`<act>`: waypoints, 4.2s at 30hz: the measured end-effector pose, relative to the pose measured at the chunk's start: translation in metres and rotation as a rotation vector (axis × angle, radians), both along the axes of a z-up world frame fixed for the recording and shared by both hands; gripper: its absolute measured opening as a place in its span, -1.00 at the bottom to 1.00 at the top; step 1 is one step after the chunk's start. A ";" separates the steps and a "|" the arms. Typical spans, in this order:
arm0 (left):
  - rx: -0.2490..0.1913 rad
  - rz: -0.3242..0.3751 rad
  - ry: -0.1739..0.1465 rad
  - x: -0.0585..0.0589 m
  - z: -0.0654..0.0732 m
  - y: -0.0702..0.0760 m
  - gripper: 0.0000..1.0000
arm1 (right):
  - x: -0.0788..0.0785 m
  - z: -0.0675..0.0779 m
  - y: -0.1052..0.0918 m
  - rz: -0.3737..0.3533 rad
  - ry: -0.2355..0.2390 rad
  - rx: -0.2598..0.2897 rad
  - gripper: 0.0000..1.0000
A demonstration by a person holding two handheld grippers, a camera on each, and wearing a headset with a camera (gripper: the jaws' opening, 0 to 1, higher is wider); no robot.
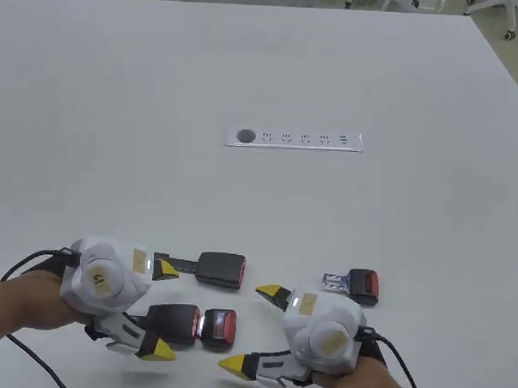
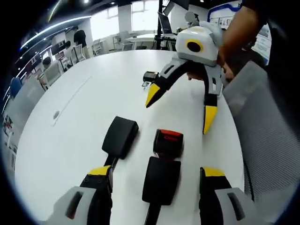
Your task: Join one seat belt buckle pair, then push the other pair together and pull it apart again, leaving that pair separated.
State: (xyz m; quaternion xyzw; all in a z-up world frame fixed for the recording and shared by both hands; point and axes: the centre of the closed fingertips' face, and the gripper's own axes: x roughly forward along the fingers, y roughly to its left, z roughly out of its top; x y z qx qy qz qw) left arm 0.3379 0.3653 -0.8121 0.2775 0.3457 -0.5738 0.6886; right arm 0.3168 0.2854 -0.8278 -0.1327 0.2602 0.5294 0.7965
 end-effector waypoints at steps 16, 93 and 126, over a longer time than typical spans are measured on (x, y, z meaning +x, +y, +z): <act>0.004 -0.019 -0.072 0.020 0.028 -0.025 0.70 | 0.011 0.020 -0.078 -0.081 -0.033 -0.011 0.57; 0.172 -0.213 0.006 0.081 -0.045 -0.040 -0.32 | 0.080 -0.029 -0.168 0.163 0.080 -0.120 -0.27; 0.190 -0.198 0.011 0.076 -0.043 -0.038 -0.33 | 0.092 -0.028 -0.106 0.193 0.067 -0.060 -0.27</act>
